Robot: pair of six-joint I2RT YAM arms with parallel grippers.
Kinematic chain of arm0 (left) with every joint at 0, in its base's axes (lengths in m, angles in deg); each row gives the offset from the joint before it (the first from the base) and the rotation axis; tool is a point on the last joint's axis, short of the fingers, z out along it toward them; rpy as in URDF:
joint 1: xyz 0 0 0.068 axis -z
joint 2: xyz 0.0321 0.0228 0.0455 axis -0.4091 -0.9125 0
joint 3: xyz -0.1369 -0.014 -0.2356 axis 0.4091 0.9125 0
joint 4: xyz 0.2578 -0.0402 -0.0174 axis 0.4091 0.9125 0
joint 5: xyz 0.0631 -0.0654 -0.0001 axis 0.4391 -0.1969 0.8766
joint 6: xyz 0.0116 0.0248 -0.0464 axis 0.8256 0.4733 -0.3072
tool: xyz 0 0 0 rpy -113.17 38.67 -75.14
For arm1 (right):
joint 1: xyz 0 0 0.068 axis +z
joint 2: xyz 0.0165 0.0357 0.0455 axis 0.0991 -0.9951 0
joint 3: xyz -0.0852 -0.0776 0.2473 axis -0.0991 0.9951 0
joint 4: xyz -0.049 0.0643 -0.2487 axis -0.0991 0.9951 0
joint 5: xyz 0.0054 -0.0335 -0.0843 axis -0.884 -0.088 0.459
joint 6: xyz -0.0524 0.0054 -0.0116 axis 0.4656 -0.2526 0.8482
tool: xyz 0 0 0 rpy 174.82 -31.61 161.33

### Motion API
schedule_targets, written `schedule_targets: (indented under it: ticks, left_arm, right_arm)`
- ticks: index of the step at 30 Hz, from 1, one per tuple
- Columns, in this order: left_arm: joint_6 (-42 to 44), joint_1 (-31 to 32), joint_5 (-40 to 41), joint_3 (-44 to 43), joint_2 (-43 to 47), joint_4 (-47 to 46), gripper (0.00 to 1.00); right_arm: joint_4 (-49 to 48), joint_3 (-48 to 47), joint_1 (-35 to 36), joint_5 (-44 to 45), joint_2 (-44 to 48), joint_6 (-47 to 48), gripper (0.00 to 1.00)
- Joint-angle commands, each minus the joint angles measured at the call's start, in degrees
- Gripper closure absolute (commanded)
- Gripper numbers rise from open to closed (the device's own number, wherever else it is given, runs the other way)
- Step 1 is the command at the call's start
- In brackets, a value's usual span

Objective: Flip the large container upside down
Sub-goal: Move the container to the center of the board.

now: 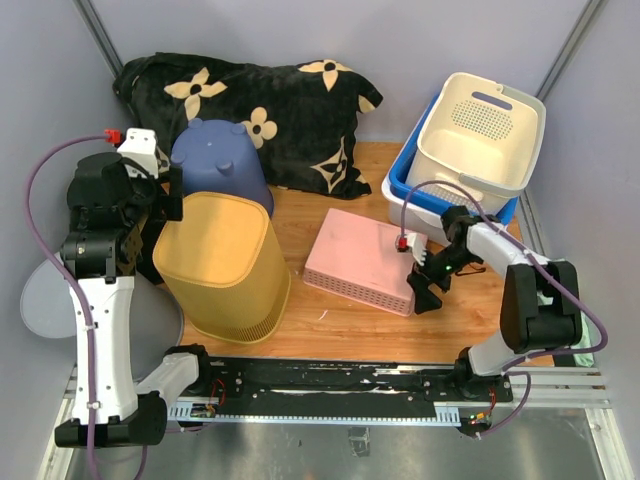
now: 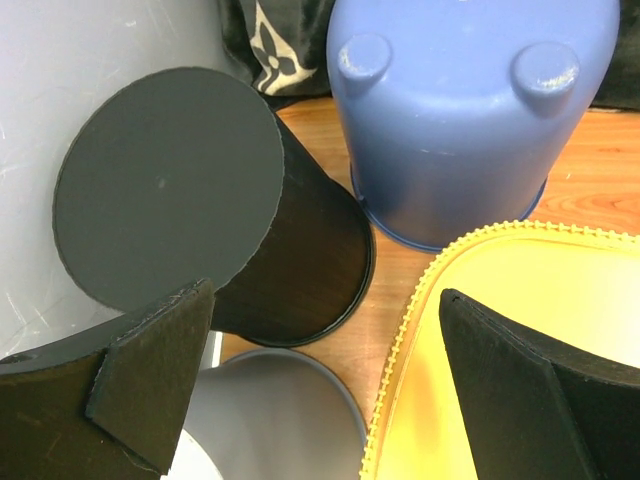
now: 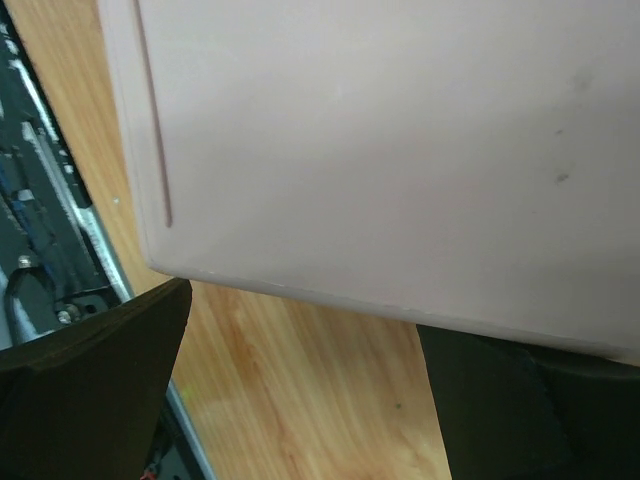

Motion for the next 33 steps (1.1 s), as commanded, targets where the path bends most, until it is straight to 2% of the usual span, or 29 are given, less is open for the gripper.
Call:
schedule_targets:
  ticks: [1, 11, 16, 21, 27, 33]
  left_arm:
    - [0.08, -0.50, 1.48, 1.10, 0.82, -0.20, 0.01]
    - [-0.29, -0.50, 3.32, 1.45, 0.28, 0.61, 0.01]
    - [-0.19, -0.47, 5.01, 2.21, 0.15, 0.58, 0.01]
    - [-0.01, -0.47, 6.74, 1.89, -0.07, 0.95, 0.01]
    - [-0.08, -0.52, 6.82, 2.60, 0.86, 0.94, 0.01]
    - [-0.55, -0.53, 5.65, 4.41, 1.82, 0.76, 0.01]
  right_arm:
    - [-6.82, 1.58, 6.87, 5.86, 0.34, -3.20, 0.05]
    - [-15.87, 2.77, 19.76, 20.03, -1.44, -1.49, 0.05]
    - [-18.45, -6.09, 21.32, 12.59, -0.19, -7.46, 0.05]
    - [-15.94, -15.15, 25.52, 13.94, -5.99, -9.09, 0.06]
    - [-15.26, -18.42, 26.53, 16.80, -10.63, -12.03, 0.06]
    - [-22.47, -16.19, 26.51, 21.48, -4.58, -18.63, 0.06]
